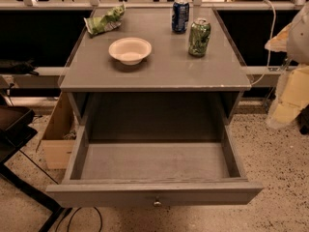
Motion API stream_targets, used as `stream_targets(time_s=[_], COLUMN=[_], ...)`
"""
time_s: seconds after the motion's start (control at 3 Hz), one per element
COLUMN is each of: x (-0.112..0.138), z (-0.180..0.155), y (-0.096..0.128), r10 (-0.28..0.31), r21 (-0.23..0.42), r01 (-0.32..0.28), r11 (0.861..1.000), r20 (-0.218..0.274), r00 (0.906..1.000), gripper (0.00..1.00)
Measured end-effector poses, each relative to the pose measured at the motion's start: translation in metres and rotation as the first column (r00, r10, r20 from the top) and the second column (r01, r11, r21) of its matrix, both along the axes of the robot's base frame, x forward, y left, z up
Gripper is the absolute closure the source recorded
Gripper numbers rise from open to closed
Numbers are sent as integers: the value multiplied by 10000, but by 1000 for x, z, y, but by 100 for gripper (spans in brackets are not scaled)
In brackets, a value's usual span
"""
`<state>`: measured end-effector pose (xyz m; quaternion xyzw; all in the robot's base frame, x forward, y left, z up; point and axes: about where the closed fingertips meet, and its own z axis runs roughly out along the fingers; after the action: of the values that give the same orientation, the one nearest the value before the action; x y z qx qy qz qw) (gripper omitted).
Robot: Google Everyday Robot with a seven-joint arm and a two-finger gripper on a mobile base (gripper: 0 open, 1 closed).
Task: Close top drawer
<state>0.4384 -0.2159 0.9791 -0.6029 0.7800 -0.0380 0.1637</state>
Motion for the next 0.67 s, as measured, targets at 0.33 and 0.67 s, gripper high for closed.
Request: stream_targets(time_s=[0.33, 0.67], x=[0, 0], z=[0, -9], y=[0, -3], r10=[-2, -104], r21=[3, 194], r01=[2, 104], r11=[10000, 9998], r20=[0, -3], r00=[10000, 9999], gripper=[0, 0])
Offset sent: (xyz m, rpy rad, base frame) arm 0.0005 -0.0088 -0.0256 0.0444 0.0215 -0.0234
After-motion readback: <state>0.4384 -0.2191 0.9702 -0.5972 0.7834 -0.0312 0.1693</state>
